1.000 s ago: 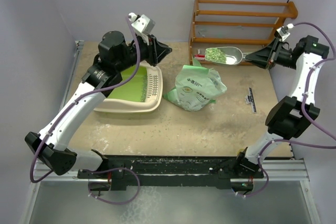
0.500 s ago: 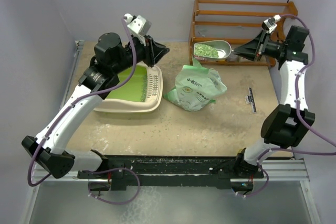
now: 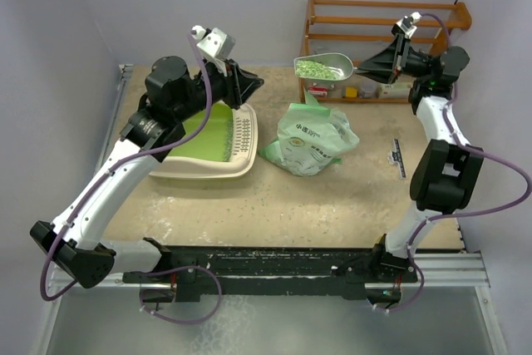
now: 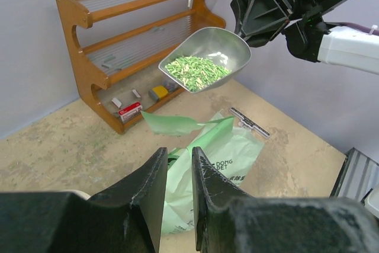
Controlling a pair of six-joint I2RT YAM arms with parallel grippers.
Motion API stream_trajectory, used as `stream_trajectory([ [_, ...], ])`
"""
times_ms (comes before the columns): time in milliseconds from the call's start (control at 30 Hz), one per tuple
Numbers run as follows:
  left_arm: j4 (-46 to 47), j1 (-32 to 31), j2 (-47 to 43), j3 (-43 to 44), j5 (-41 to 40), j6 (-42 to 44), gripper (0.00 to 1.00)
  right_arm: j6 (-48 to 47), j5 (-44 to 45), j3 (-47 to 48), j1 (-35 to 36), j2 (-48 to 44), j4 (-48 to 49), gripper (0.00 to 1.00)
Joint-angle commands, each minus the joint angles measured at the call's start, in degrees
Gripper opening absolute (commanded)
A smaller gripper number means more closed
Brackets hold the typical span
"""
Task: Fill the litter box with clean litter
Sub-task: Pour the cat litter into the litter box.
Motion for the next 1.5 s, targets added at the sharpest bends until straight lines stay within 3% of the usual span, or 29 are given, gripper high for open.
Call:
stream_trajectory([
  [0,1.6,0.3,-2.0,0.1,-1.6,-0.8,0.2,5.6,-0.8,3.9,2.2,-1.8,9.4,0.0],
  [900,1.7,0.3,-0.6,2.6,-1.9,0.7,0.2,-8.7,-0.8,15.6,14.0,7.1,-7.1,0.0],
  [1467,0.7,0.3,-1.4,1.6,-3.2,1.0,0.2,-22.4,-0.8,26.0,22.6,12.3,-26.1,0.0],
])
